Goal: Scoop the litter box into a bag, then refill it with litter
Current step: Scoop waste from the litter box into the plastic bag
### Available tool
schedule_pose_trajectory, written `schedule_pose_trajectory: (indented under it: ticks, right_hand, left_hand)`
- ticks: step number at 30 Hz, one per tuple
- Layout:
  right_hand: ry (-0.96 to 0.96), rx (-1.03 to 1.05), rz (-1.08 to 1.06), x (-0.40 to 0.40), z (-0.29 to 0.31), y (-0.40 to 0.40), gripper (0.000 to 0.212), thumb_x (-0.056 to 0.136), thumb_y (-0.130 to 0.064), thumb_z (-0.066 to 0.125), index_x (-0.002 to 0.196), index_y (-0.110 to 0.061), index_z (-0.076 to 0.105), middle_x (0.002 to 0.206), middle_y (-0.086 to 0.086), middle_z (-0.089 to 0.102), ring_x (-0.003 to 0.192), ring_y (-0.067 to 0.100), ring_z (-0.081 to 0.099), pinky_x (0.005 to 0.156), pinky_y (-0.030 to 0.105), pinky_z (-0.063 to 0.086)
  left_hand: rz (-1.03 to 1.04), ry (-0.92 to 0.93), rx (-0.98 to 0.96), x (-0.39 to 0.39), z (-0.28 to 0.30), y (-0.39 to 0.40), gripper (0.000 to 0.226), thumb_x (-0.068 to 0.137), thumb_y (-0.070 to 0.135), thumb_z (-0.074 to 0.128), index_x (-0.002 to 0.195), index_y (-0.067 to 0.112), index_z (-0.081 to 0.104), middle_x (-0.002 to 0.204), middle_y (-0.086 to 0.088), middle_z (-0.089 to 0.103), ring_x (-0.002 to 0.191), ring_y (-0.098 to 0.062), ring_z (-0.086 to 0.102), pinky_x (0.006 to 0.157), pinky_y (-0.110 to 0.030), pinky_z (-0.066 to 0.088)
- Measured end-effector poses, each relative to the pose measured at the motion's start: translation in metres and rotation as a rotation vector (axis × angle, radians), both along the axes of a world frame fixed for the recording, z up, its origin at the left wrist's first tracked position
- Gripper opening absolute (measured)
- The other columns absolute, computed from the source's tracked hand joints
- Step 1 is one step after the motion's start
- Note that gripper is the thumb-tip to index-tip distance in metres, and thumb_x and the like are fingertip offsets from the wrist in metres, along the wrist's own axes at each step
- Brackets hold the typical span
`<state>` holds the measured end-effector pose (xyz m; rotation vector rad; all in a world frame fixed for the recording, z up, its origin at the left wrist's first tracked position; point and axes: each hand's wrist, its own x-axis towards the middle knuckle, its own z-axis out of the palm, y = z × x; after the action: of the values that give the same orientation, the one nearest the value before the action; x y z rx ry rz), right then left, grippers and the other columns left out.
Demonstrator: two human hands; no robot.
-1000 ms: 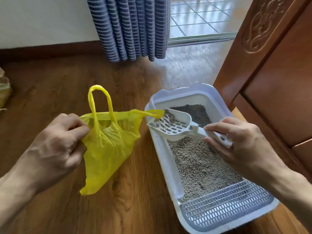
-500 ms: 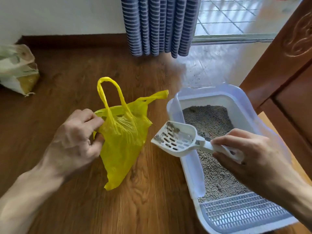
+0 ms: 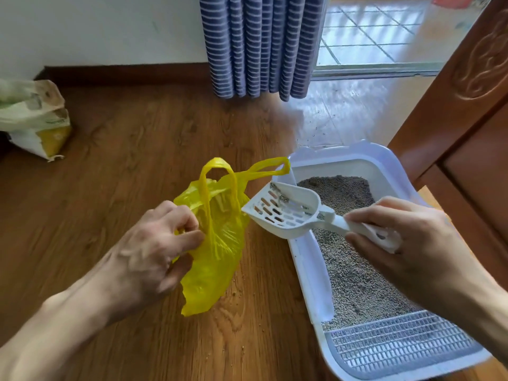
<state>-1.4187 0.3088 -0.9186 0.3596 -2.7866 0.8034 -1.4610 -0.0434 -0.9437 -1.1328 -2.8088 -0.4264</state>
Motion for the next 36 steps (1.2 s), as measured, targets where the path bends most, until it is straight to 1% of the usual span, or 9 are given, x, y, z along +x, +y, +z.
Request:
schedule_pose_trajectory:
  ticks: [2, 7, 9, 11, 13, 17, 23, 28, 36]
  right_hand:
    - [0.001, -0.015, 0.013, -0.005, 0.004, -0.005, 0.011, 0.078, -0.03, 0.074, 0.089, -0.028, 0.072, 0.079, -0.008, 0.064, 0.066, 0.01, 0.06, 0.059, 0.034, 0.047]
    - [-0.02, -0.011, 0.005, -0.017, 0.01, -0.021, 0.009, 0.078, -0.03, 0.074, 0.087, -0.029, 0.073, 0.078, -0.008, 0.065, 0.068, 0.01, 0.057, 0.059, 0.016, 0.041]
    - [-0.049, 0.006, 0.01, -0.023, 0.007, -0.028, 0.009, 0.079, -0.031, 0.073, 0.087, -0.03, 0.072, 0.079, -0.009, 0.064, 0.068, 0.011, 0.057, 0.06, 0.018, 0.044]
    - [-0.073, 0.024, 0.035, -0.026, 0.003, -0.033, 0.01, 0.079, -0.032, 0.073, 0.088, -0.03, 0.072, 0.078, -0.009, 0.062, 0.066, 0.011, 0.058, 0.061, 0.033, 0.049]
    - [-0.081, 0.042, 0.06, -0.025, 0.001, -0.036, 0.01, 0.079, -0.033, 0.073, 0.088, -0.03, 0.071, 0.079, -0.009, 0.062, 0.066, 0.014, 0.059, 0.059, 0.037, 0.05]
    - [-0.114, 0.076, 0.096, -0.02, 0.002, -0.035, 0.012, 0.08, -0.041, 0.067, 0.088, -0.032, 0.069, 0.078, -0.008, 0.061, 0.066, 0.013, 0.058, 0.057, 0.038, 0.049]
    - [-0.17, 0.122, 0.184, -0.017, 0.014, -0.036, 0.016, 0.08, -0.044, 0.063, 0.091, -0.035, 0.07, 0.078, -0.014, 0.058, 0.065, 0.01, 0.056, 0.057, 0.035, 0.049]
    - [-0.135, 0.14, 0.167, -0.009, 0.028, -0.04, 0.015, 0.078, -0.044, 0.063, 0.088, -0.037, 0.07, 0.079, -0.011, 0.061, 0.067, 0.011, 0.057, 0.058, 0.027, 0.044]
    - [-0.166, 0.094, 0.187, -0.007, 0.033, -0.04, 0.015, 0.078, -0.043, 0.064, 0.09, -0.036, 0.071, 0.079, -0.011, 0.062, 0.069, 0.01, 0.058, 0.059, 0.028, 0.045]
  left_hand:
    - [-0.044, -0.014, -0.016, 0.004, 0.001, 0.003, 0.014, 0.081, 0.025, 0.048, 0.079, 0.019, 0.061, 0.095, 0.0, 0.056, 0.086, -0.024, 0.056, 0.066, -0.043, 0.053]
    - [-0.108, -0.059, -0.073, 0.013, -0.004, 0.007, 0.02, 0.091, 0.034, 0.048, 0.075, 0.028, 0.059, 0.099, 0.001, 0.061, 0.091, -0.023, 0.058, 0.068, -0.045, 0.053]
    - [-0.114, -0.067, -0.1, 0.016, -0.006, 0.009, 0.021, 0.092, 0.034, 0.048, 0.075, 0.028, 0.059, 0.1, 0.001, 0.061, 0.093, -0.023, 0.06, 0.07, -0.045, 0.053]
    - [-0.108, -0.061, -0.116, 0.018, -0.009, 0.01, 0.014, 0.088, 0.029, 0.05, 0.078, 0.027, 0.059, 0.101, 0.002, 0.06, 0.092, -0.022, 0.058, 0.07, -0.043, 0.052]
    - [-0.072, -0.041, -0.093, 0.016, -0.008, 0.007, 0.01, 0.085, 0.027, 0.05, 0.085, 0.025, 0.06, 0.099, 0.003, 0.057, 0.089, -0.021, 0.055, 0.07, -0.041, 0.052]
    - [0.047, 0.01, -0.063, 0.009, -0.005, -0.002, 0.028, 0.082, 0.028, 0.049, 0.096, 0.018, 0.071, 0.095, 0.001, 0.057, 0.086, -0.023, 0.055, 0.067, -0.044, 0.054]
    - [0.23, 0.038, -0.012, 0.006, -0.005, -0.004, 0.042, 0.081, 0.03, 0.047, 0.11, 0.013, 0.072, 0.094, 0.0, 0.058, 0.087, -0.025, 0.056, 0.073, -0.045, 0.055]
    - [0.359, 0.052, -0.006, 0.004, -0.01, -0.001, 0.051, 0.08, 0.03, 0.044, 0.116, 0.007, 0.071, 0.091, -0.002, 0.057, 0.084, -0.023, 0.051, 0.078, -0.033, 0.047]
    - [0.389, 0.022, 0.088, 0.004, -0.003, 0.008, 0.031, 0.078, 0.031, 0.045, 0.094, 0.015, 0.066, 0.086, 0.002, 0.053, 0.08, -0.019, 0.046, 0.071, -0.029, 0.037]
